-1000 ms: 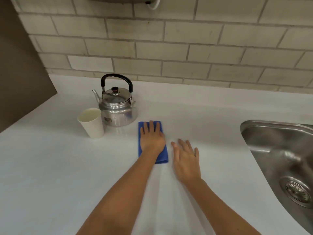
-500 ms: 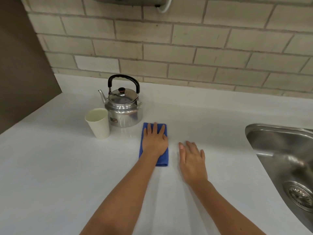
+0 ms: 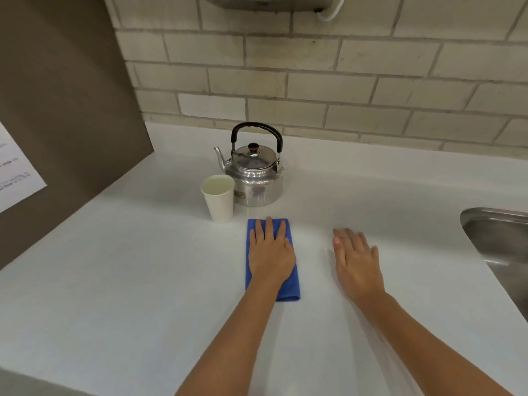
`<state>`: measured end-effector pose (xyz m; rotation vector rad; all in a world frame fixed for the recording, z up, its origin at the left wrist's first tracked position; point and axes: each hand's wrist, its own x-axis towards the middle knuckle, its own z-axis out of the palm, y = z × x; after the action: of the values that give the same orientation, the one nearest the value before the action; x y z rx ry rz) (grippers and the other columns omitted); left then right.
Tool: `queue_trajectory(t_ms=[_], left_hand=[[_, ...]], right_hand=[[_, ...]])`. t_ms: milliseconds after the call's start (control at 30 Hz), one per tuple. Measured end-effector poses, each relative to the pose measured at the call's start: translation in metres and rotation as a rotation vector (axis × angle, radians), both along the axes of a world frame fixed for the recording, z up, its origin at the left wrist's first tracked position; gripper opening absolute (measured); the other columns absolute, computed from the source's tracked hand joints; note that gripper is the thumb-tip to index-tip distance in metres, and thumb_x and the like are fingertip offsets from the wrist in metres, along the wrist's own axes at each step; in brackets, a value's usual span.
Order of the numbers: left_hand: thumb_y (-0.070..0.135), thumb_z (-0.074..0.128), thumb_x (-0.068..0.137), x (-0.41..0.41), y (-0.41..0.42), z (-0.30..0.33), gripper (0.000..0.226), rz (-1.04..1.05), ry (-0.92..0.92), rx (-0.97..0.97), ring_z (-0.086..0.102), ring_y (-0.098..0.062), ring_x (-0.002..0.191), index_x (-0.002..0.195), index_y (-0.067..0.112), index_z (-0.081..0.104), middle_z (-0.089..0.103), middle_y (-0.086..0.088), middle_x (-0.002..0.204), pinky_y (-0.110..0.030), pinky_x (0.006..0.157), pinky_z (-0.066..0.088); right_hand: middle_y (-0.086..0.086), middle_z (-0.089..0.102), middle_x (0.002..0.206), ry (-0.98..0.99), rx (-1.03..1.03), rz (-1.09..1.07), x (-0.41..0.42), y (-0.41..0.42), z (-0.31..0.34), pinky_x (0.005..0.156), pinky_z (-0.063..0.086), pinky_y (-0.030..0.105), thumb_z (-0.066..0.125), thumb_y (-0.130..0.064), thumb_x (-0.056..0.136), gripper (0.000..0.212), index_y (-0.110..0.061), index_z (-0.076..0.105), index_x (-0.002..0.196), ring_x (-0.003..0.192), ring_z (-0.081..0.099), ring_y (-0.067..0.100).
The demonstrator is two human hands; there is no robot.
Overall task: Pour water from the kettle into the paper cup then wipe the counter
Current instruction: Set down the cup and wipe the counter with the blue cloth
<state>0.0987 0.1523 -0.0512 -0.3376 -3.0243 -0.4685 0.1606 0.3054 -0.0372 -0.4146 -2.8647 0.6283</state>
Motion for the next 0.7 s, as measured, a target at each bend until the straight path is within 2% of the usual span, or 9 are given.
queue_trajectory(t_ms=[133, 233, 333, 467, 567, 700], left_hand=[[0.036, 0.019, 0.097, 0.004, 0.013, 0.008, 0.052, -0.078, -0.039, 0.044, -0.001, -0.029, 0.144, 0.146, 0.021, 0.01, 0.005, -0.01, 0.158, -0.041, 0.118, -0.002], [0.049, 0.021, 0.093, 0.04, -0.035, -0.004, 0.058, -0.105, -0.008, 0.08, -0.003, -0.024, 0.145, 0.146, 0.025, 0.014, 0.005, -0.006, 0.158, -0.036, 0.116, -0.007], [0.049, 0.023, 0.093, 0.052, -0.118, -0.012, 0.056, 0.019, 0.033, 0.073, 0.0, -0.022, 0.145, 0.145, 0.029, 0.014, 0.006, -0.003, 0.158, -0.033, 0.115, -0.005], [0.041, 0.023, 0.096, 0.006, -0.198, 0.001, 0.053, 0.271, -0.031, 0.01, 0.006, -0.031, 0.144, 0.145, 0.025, 0.013, 0.009, -0.009, 0.157, -0.041, 0.118, 0.003], [0.036, 0.018, 0.097, -0.021, -0.185, 0.009, 0.052, 0.358, -0.078, -0.012, 0.002, -0.036, 0.143, 0.146, 0.022, 0.007, 0.005, -0.012, 0.157, -0.045, 0.118, 0.002], [0.036, 0.017, 0.097, 0.009, -0.133, -0.003, 0.052, 0.209, -0.009, -0.029, 0.002, -0.033, 0.144, 0.146, 0.022, 0.007, 0.005, -0.01, 0.158, -0.043, 0.117, 0.0]], right_hand=[[0.002, 0.026, 0.153, 0.008, -0.036, 0.026, 0.0, -0.015, -0.005, 0.117, 0.01, 0.048, 0.018, -0.034, 0.1, 0.045, -0.025, 0.029, 0.142, 0.143, 0.013, 0.023], [0.001, 0.026, 0.153, -0.033, 0.04, 0.057, -0.006, -0.031, -0.008, 0.117, 0.01, 0.049, 0.019, -0.035, 0.1, 0.045, -0.026, 0.027, 0.143, 0.143, 0.013, 0.023], [0.0, 0.023, 0.154, -0.099, 0.125, 0.103, -0.014, -0.044, -0.005, 0.116, 0.009, 0.049, 0.019, -0.037, 0.099, 0.045, -0.029, 0.026, 0.143, 0.144, 0.011, 0.022], [0.0, 0.019, 0.155, -0.139, 0.119, 0.091, -0.019, -0.05, 0.004, 0.116, 0.007, 0.051, 0.017, -0.038, 0.099, 0.045, -0.03, 0.029, 0.142, 0.144, 0.007, 0.023], [0.0, 0.017, 0.156, -0.139, 0.118, 0.133, -0.019, -0.063, 0.007, 0.117, 0.004, 0.05, 0.017, -0.039, 0.099, 0.045, -0.03, 0.028, 0.142, 0.144, 0.006, 0.023], [0.001, 0.018, 0.156, -0.131, 0.093, 0.219, -0.027, -0.09, 0.007, 0.118, 0.006, 0.049, 0.02, -0.038, 0.1, 0.044, -0.03, 0.03, 0.142, 0.144, 0.008, 0.023]])
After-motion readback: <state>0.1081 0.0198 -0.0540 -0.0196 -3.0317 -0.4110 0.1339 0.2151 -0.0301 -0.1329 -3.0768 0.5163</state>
